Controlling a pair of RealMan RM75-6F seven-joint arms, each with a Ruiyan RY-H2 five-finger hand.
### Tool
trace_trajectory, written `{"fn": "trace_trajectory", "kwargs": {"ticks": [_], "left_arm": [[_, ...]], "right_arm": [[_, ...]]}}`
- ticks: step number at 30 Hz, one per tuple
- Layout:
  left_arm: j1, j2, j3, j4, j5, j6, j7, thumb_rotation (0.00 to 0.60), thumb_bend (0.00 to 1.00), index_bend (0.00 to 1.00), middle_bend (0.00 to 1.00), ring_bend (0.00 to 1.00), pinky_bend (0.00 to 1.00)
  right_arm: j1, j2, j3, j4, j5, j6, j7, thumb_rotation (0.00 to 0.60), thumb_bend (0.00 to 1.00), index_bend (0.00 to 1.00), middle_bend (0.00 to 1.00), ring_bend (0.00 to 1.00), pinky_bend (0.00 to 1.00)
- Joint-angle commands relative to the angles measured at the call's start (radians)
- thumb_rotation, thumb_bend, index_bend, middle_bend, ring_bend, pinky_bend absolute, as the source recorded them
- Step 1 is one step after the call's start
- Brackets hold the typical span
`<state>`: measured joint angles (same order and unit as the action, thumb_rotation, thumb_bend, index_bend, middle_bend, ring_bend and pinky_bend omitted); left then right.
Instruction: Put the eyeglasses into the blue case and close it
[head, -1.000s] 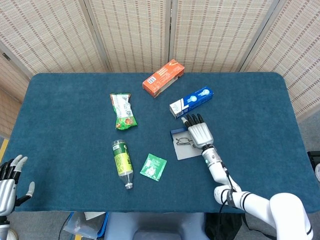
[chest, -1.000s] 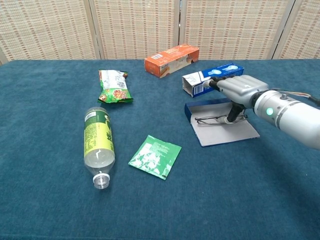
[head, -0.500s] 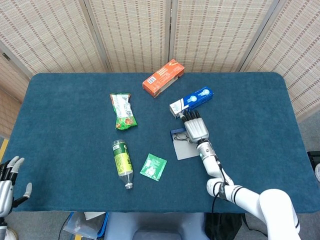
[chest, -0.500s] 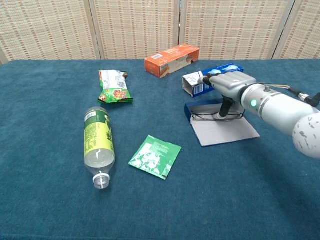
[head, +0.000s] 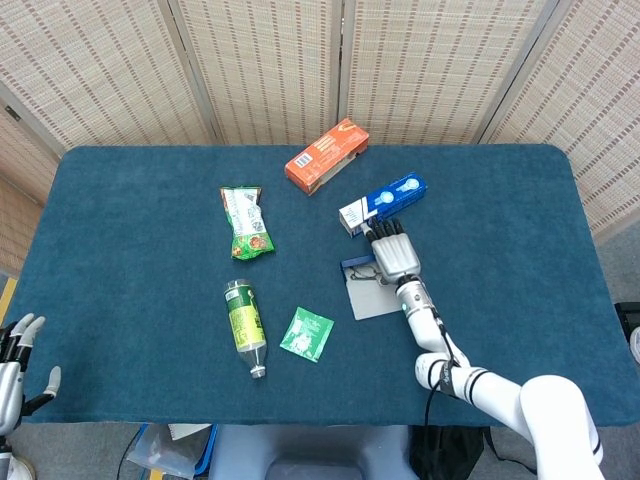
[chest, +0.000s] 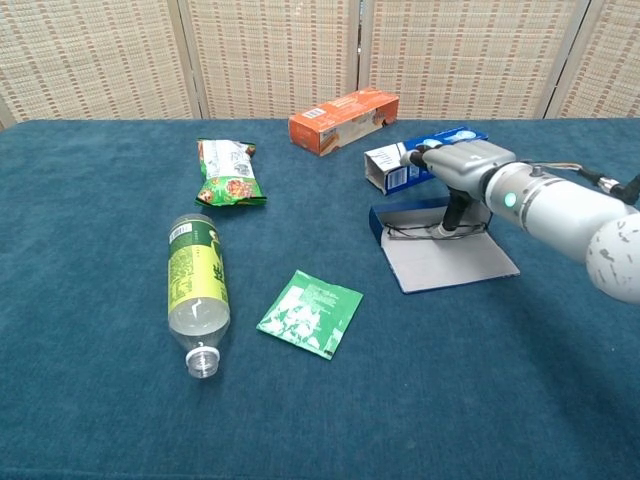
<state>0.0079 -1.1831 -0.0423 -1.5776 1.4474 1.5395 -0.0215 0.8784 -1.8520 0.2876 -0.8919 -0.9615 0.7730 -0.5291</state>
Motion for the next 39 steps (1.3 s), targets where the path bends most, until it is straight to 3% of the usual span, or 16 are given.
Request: {"fn": "trace_trajectory", "kwargs": {"ticks": [1,13,30,39], "left_arm": [[-0.001,-0.001,0.000,0.000,0.002,-0.001,0.000,0.600,0.42,0.08,0.00,0.00,0.00],[-0.001,-0.004,0.001,-0.001,0.005,-0.001,0.002,0.600,0.42,0.08,0.00,0.00,0.00],[0.005,0.003,-0.004,0.004,-0.010,-0.001,-0.002,0.600,0.42,0.08,0.00,0.00,0.00],[0.007,0.007,-0.006,0.003,-0.015,-0.001,-0.002,0.600,0.42,0.08,0.00,0.00,0.00]], "right_arm": [[-0.020,0.025,-0.019,-0.035,-0.011,0.014,0.007,0.600,0.16,0.00,0.00,0.00,0.00],[-0.047,0.098,-0.032,-0.113,0.008,0.042,-0.004,0.600,0.16,0.00,0.00,0.00,0.00],[0.058,-0.025,0.007,0.096,0.055,-0.025,-0.009,0.600,0.16,0.00,0.00,0.00,0.00],[0.086,-0.057,0.022,0.141,0.063,-0.042,-0.003,0.600,0.16,0.00,0.00,0.00,0.00]]}}
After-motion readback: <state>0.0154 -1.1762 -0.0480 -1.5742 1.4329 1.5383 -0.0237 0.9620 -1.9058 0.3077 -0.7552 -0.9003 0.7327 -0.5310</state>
